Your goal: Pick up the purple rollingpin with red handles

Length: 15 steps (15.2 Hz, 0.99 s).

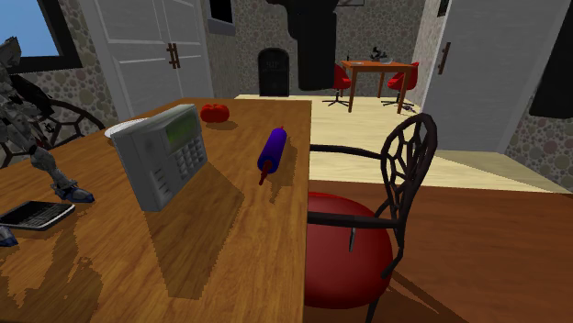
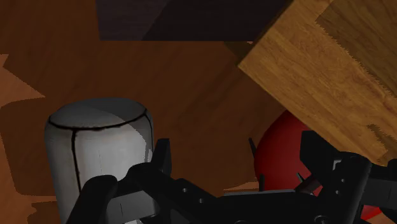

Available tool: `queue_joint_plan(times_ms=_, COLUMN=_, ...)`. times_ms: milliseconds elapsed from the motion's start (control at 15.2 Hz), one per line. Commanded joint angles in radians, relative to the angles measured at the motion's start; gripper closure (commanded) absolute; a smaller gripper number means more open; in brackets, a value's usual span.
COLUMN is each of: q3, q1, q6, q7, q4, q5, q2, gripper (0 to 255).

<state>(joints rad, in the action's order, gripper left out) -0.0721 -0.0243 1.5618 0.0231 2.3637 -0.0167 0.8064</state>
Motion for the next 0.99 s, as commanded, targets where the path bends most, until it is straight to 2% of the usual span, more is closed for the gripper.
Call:
queue_joint_plan(times_ms=0, q3=0.000, q1=0.000, q6=0.000, q7=0.000, q4=0.000, q5=0.000, q2=0.000, gripper=0)
queue_joint_plan(times_ms=462, q3=-0.086, q1=-0.060, q6=0.153, q7=0.002, q4=-0.046, q5=0.034, q2=-0.192, gripper=0)
queue_joint_plan(times_ms=924, q3=-0.175, q1=-0.106, q6=0.278, q7=0.010, q4=-0.137, q5=0.036, q2=-0.400, gripper=0)
